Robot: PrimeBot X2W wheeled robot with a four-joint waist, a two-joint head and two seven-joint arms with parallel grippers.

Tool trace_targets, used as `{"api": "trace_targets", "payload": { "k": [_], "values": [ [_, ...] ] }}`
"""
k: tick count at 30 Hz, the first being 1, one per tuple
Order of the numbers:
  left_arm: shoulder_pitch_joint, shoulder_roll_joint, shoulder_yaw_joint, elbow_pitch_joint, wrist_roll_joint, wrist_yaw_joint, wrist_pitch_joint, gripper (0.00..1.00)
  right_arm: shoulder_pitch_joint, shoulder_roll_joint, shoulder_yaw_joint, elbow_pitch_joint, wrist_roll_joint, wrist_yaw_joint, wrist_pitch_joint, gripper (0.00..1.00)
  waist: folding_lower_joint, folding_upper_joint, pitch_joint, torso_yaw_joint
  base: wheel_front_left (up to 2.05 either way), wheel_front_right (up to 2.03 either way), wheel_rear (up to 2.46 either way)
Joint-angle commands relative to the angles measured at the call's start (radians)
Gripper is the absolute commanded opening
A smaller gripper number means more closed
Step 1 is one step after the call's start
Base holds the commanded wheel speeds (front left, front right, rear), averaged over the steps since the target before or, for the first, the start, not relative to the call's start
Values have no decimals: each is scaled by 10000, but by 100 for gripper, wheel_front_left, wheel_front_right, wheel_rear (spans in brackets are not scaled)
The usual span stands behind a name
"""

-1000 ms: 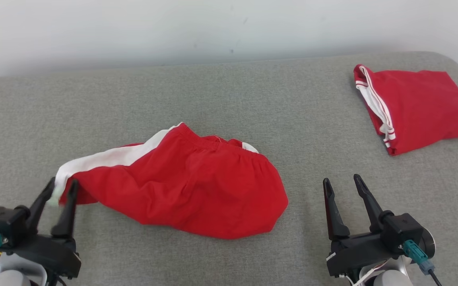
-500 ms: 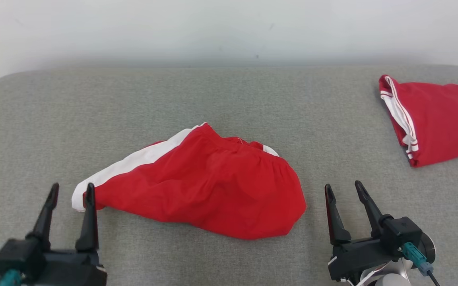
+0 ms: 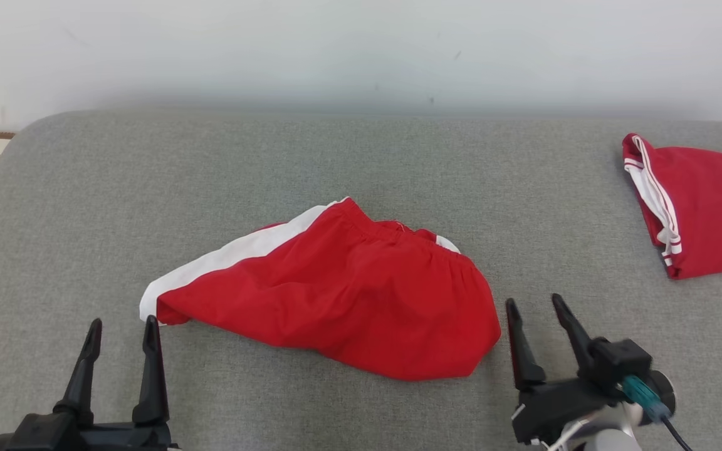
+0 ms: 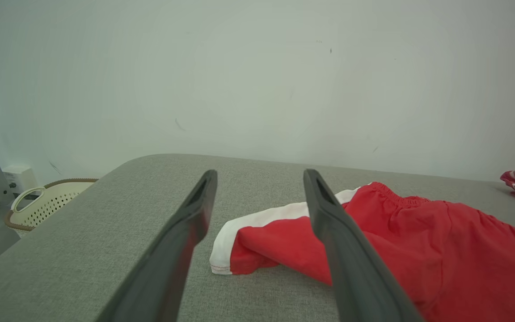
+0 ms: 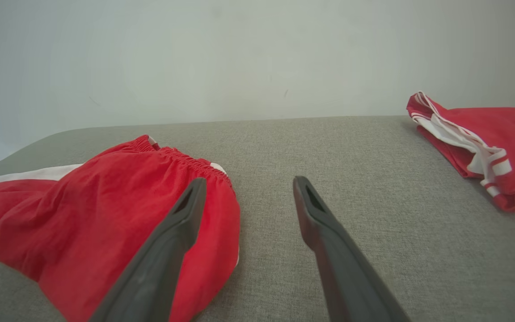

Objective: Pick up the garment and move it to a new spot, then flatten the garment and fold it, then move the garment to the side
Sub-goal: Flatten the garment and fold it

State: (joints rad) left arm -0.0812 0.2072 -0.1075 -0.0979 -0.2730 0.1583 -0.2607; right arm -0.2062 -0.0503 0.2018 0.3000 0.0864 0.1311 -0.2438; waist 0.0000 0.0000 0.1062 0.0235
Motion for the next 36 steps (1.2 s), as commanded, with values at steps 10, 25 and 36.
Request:
{"api": "trace_targets", "payload": {
  "k": [10, 25, 36],
  "values": [
    [-195, -664, 363, 272, 476, -674, -59, 100, -1661, -485, 793, 1814, 484, -8, 525, 100, 0, 0, 187, 348, 0, 0, 0],
    [-214, -1337, 827, 530, 881, -1358, -60, 100, -3521, -716, 1583, 5272, 1805, -8, 411, 0, 0, 0, 409, 1184, 0, 0, 0],
    [14, -1481, 1122, 636, 1054, -1546, -60, 100, -4081, -1359, 925, 4579, 1681, -8, -226, 0, 0, 0, 125, 700, 0, 0, 0]
  ]
}}
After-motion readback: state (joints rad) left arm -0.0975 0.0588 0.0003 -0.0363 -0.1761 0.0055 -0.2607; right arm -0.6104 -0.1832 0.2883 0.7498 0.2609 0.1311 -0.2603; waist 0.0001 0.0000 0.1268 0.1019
